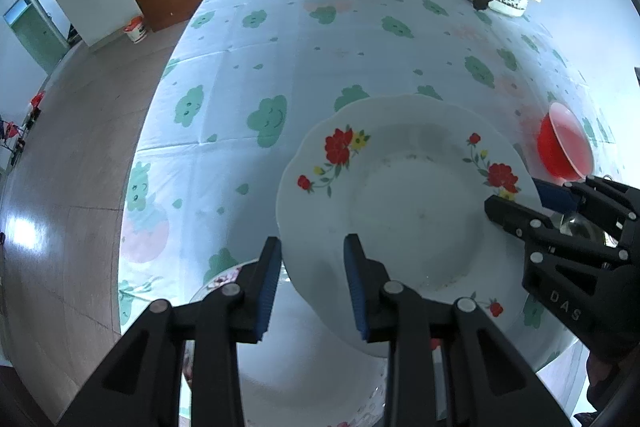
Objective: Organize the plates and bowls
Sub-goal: 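Lift the red-flower plate with both grippers, then carry the red-flower plate over the stacked plates with both grippers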
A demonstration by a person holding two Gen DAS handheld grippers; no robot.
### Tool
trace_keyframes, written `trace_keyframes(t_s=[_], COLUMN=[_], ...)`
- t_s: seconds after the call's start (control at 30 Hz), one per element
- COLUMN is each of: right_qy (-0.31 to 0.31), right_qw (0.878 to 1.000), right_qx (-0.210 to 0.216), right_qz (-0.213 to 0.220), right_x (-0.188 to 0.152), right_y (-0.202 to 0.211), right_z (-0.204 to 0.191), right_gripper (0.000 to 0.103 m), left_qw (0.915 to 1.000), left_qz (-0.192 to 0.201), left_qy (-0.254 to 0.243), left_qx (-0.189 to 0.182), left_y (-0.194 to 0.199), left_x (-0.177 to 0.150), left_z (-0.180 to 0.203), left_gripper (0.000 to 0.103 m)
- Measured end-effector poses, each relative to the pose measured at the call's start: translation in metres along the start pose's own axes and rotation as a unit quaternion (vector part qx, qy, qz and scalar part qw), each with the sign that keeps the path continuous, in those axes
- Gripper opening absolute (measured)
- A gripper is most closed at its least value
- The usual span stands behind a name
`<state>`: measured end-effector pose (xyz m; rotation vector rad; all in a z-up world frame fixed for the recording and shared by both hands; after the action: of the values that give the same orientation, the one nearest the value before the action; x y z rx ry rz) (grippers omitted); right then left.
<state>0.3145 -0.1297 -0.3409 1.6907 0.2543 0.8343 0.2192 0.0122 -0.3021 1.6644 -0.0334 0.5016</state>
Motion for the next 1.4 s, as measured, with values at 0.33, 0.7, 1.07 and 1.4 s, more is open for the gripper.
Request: trace_keyframes(t_s=[0.33,0.7,1.07,1.4], right_qy=[0.026,0.068,0.100,0.123], right_qw=[1.000,0.997,0.994,0.991], right_qx=[0.012,0.027,0.037,0.047], right_qz=[0.003,0.007,0.005,-0.003], right_x=[0.000,0.000,-0.005,-0.017], right_y=[0.000,0.001,0.000,-0.003], right_z=[-0.019,-0.053,-0.079,-0.101], right_gripper=[0.035,0.035,0.035,0.034], left_qw=[0.9996,0.9974,0.9944,0.9920], left_qz=[-0.001,0.000,-0.007,-0.016], left_qy=[0.026,0.067,0.100,0.119], left_qx=[0.013,0.026,0.033,0.037], left_y=[0.006,0.014,0.015,0.014], left_x=[-0.016,-0.040,-0.066,-0.086], left_z=[-0.018,-0.044,-0.064,-0.079], left_gripper=[0.030,0.030,0.030,0.030])
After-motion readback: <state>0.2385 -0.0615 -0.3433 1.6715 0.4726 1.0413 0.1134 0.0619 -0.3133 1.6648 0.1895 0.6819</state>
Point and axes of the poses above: each gripper's, at about its wrist camera, not at the fingertips, and y roughly against the way its jaws point, z to its right, x to its top, the point moved 10 cm from there along -y, roughly the way its jaws point, and after that the axes turned 2 degrees about -z, right-handed, at the moved point
